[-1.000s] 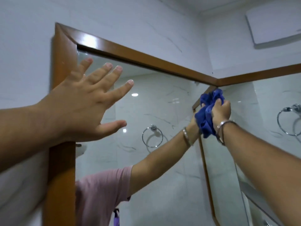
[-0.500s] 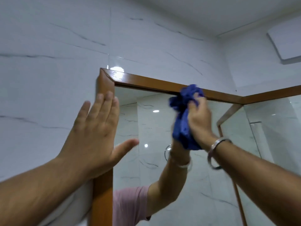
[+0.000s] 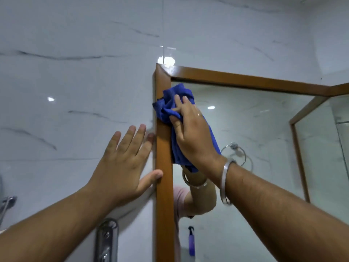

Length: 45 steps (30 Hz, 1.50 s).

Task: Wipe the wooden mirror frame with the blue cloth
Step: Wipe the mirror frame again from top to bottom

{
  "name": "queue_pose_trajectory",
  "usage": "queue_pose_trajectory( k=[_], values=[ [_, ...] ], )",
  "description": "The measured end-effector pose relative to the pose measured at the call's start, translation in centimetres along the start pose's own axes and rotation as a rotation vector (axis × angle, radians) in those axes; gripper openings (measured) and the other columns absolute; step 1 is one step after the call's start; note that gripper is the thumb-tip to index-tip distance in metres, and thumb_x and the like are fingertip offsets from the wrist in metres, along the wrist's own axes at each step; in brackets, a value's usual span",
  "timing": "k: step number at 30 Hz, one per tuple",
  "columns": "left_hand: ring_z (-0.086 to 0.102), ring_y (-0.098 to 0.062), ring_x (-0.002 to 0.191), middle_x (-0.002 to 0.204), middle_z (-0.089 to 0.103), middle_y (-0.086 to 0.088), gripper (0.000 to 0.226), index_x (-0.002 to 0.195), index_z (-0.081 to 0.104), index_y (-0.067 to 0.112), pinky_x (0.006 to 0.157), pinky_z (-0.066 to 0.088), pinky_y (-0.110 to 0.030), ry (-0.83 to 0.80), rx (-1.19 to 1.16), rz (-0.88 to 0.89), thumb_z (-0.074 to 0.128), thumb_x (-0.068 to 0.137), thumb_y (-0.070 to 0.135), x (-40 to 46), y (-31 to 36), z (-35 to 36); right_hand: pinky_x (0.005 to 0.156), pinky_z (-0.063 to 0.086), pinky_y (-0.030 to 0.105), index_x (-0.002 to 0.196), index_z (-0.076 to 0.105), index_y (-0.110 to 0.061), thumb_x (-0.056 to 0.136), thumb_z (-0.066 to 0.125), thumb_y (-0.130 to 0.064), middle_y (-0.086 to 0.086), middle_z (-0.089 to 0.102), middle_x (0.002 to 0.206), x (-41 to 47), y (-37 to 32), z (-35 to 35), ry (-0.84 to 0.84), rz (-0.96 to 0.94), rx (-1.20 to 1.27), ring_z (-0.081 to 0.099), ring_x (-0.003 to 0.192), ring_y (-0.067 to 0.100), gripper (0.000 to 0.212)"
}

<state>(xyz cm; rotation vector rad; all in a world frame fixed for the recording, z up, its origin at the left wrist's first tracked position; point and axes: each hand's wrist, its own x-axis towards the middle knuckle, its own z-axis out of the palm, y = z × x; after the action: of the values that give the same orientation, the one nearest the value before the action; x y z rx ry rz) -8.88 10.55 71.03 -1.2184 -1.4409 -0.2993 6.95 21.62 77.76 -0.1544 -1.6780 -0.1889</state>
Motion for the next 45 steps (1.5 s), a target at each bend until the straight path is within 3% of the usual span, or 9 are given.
queue_pose_trajectory(
  k=[4,9,17,21,25,35,39,42,45],
  values=[
    [0.014,-0.035,0.151,0.164,0.016,-0.018,0.077,0.156,0.024,0.014,0.121,0.011,-0.054,0.031,-0.055,-0.026,0.021,0.095,0.06,-1.7,0.7,1.0,0.12,0.016,0.029,0.145,0.034,-0.014,0.099,0.04,-0.03,0.001,0.033,0.154,-11.4,-1.1,1.1,-0.041,0.086,0.019,0.02,0.145,0.008,0.049],
    [0.021,-0.036,0.15,0.163,0.021,-0.018,0.067,0.155,0.031,0.017,0.12,0.017,-0.055,0.086,0.025,0.054,0.034,0.096,0.048,-4.7,-0.5,2.4,0.118,0.016,0.037,0.119,0.059,-0.015,0.098,0.04,-0.037,-0.008,0.026,0.155,-26.0,-3.3,1.7,-0.219,0.177,0.003,0.014,0.147,0.013,0.036],
    [0.005,-0.038,0.152,0.165,0.007,-0.018,0.077,0.158,0.021,0.015,0.121,0.009,-0.059,0.116,-0.015,-0.088,0.03,0.093,0.056,-5.2,0.1,2.8,0.104,0.041,0.047,0.142,0.033,-0.02,0.094,0.044,-0.027,0.01,0.04,0.144,-4.5,-4.3,1.2,0.036,0.211,-0.056,0.043,0.128,0.027,0.05],
    [-0.001,-0.038,0.152,0.166,0.002,-0.017,0.075,0.159,0.015,0.02,0.121,0.004,-0.059,0.078,-0.018,-0.102,0.028,0.094,0.056,-5.2,0.5,2.7,0.118,0.02,0.045,0.149,0.025,-0.012,0.095,0.042,-0.031,0.009,0.025,0.157,1.4,-2.8,1.6,0.046,0.15,-0.212,0.018,0.146,0.029,0.059],
    [-0.006,-0.039,0.151,0.166,-0.005,-0.017,0.073,0.159,0.005,0.02,0.121,0.003,-0.06,0.057,-0.004,-0.134,0.031,0.099,0.053,-5.1,1.1,2.4,0.12,0.015,0.043,0.149,0.024,-0.015,0.095,0.039,-0.037,0.007,0.023,0.158,-2.2,-1.4,1.4,0.022,0.049,-0.216,0.014,0.147,0.028,0.061],
    [0.003,-0.044,0.15,0.162,0.0,-0.029,0.075,0.155,0.001,-0.002,0.121,0.002,-0.053,-0.205,-0.04,-0.256,0.039,0.101,0.032,-12.8,9.3,2.0,0.12,0.005,0.044,0.151,0.017,-0.019,0.085,0.049,-0.037,0.005,0.014,0.157,-34.7,-2.1,1.5,-0.41,0.022,-0.221,0.003,0.147,0.023,0.076],
    [0.011,-0.042,0.15,0.161,0.008,-0.03,0.065,0.154,0.008,-0.006,0.121,0.0,-0.049,-0.341,0.0,-0.185,0.014,0.091,0.005,-20.5,14.7,2.0,0.12,-0.005,0.039,0.15,0.019,-0.018,0.083,0.047,-0.041,0.006,0.021,0.155,-45.9,-3.5,0.8,-0.658,0.072,-0.216,0.01,0.145,0.026,0.076],
    [0.007,-0.042,0.15,0.161,0.005,-0.031,0.069,0.154,0.008,-0.007,0.123,0.004,-0.049,-0.535,-0.03,-0.264,0.021,0.086,-0.002,-28.3,18.4,2.1,0.12,0.002,0.044,0.146,0.029,-0.019,0.082,0.049,-0.044,0.005,0.039,0.15,-52.2,-3.4,-0.2,-0.897,-0.043,-0.293,0.036,0.138,0.031,0.072],
    [0.036,-0.042,0.142,0.152,0.039,-0.029,0.063,0.147,0.037,-0.006,0.118,0.029,-0.053,-0.619,-0.169,-0.369,0.048,0.085,-0.001,-35.5,21.0,2.2,0.112,0.025,0.048,0.145,0.032,-0.024,0.074,0.062,-0.036,-0.002,0.047,0.145,-55.4,-1.5,-1.1,-1.096,-0.288,-0.291,0.048,0.131,0.026,0.078]
  ],
)
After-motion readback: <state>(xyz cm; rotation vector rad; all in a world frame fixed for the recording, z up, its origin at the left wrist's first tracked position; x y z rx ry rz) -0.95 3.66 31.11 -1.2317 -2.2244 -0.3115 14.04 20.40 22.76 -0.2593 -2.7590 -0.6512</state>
